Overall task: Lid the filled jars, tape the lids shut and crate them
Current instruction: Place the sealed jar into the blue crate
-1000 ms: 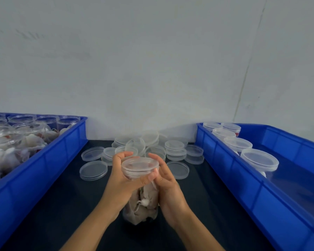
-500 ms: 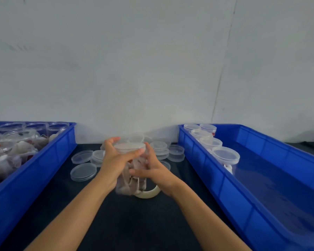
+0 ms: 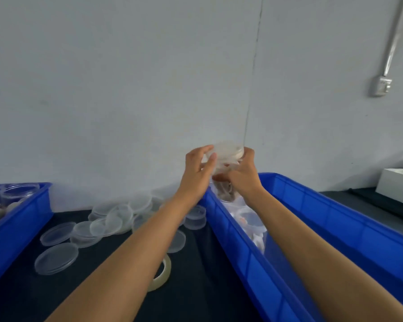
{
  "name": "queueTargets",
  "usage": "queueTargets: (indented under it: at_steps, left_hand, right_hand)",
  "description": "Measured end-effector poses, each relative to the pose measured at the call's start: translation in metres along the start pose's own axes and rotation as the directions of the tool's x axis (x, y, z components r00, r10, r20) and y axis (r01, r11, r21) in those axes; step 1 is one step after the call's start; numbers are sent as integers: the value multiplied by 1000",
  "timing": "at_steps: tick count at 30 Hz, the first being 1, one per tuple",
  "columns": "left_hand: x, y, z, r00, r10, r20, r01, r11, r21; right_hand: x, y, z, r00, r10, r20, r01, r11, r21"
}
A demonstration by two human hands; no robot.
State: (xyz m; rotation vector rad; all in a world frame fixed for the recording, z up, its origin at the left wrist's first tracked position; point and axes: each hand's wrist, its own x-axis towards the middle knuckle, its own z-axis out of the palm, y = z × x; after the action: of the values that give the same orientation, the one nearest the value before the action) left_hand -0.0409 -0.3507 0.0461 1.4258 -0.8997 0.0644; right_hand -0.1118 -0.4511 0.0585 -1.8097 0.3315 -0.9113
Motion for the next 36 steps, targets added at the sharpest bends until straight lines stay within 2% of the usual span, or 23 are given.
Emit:
queueTargets:
  at_steps: [2, 7, 9, 13, 16, 19, 21, 23, 26, 29, 36]
  left_hand:
    - [19, -16, 17, 996, -31, 87, 27, 999, 39]
    - [63, -61, 53, 961, -115, 250, 48, 964, 261]
    - [79, -79, 66, 948, -145, 282, 37, 934, 354]
    - [99, -118, 93, 932, -199, 302, 55, 904, 424]
    - [104, -146, 107, 923, -224, 312, 42, 866, 499]
    - [104, -167, 117, 921, -193, 339, -28, 834, 552]
    - [107, -174, 121, 922, -175, 346, -89, 773, 628]
    - [111, -176, 123, 905, -197, 376, -152, 677, 721]
    - [113, -179, 126, 879, -227, 419, -218, 590, 777]
    - [112, -179, 127, 875, -228, 426, -238, 564, 791]
    - [107, -164, 115, 818, -322, 477, -268, 521, 811]
  right_hand:
    - [21, 19, -15, 998, 21, -56, -24, 998, -63]
    - [72, 73, -35, 990, 66, -122, -88, 978, -191]
    - [89, 94, -41, 987, 83, -141, -115, 965, -236]
    - [115, 138, -47, 981, 117, -155, -155, 952, -262]
    - [125, 169, -47, 971, 192, -144, -223, 943, -248]
    - [128, 199, -45, 945, 310, -108, -322, 939, -122]
    - [131, 216, -43, 938, 337, -86, -342, 937, -64]
    - [133, 229, -41, 933, 354, -62, -358, 930, -82]
    - [135, 241, -40, 918, 395, -33, -395, 905, -157]
    - [134, 241, -43, 870, 489, -64, -491, 845, -213]
    - [132, 214, -52, 795, 606, 40, -574, 771, -276]
